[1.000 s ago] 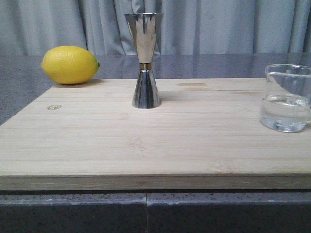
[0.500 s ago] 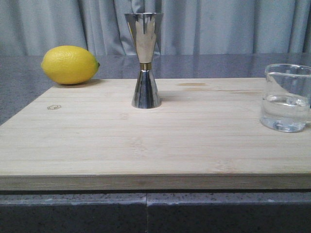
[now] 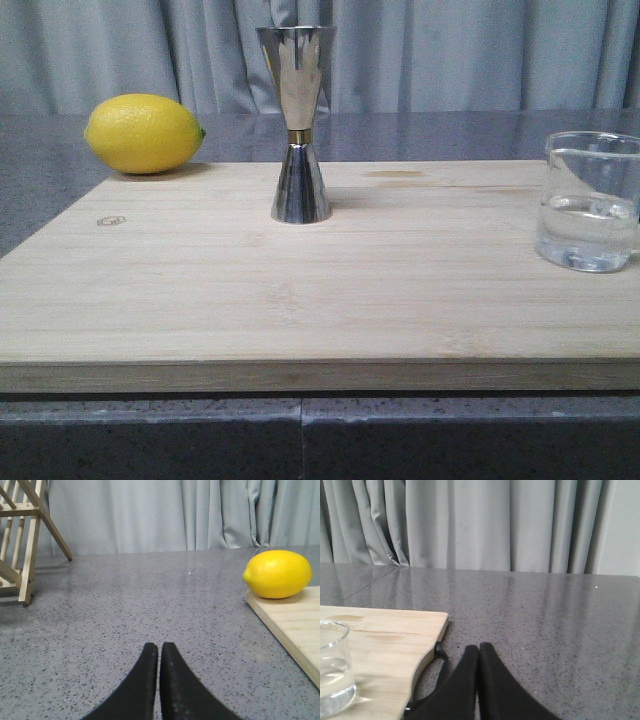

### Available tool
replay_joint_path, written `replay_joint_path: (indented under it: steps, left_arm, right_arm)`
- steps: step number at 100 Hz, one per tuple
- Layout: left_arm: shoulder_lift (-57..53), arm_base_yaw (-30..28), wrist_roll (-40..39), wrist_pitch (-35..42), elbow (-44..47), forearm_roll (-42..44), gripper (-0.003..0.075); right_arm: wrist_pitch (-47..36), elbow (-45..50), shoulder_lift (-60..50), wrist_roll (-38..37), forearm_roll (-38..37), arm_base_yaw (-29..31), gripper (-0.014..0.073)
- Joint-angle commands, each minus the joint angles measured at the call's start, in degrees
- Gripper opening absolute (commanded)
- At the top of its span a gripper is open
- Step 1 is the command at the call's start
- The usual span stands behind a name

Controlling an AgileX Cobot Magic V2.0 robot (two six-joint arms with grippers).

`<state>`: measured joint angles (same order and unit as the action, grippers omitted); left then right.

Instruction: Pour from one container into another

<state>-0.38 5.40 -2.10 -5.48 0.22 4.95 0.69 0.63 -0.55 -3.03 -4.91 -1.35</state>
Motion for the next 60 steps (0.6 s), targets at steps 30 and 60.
replay_joint_path:
  steps: [30,60]
  left_arm:
    - [-1.22,-0.24,-0.54,12.34,0.67,-18.48,-0.0019]
    - [0.84,-0.24,-0.11,3.31,-8.74,-18.32,-0.0018]
  right_arm:
    - [-6.35,-0.84,-1.08,0.41,4.10,-0.06,-0.0067]
    - [4.34,-11.23,2.05,0.03,4.50,-0.06,-0.0067]
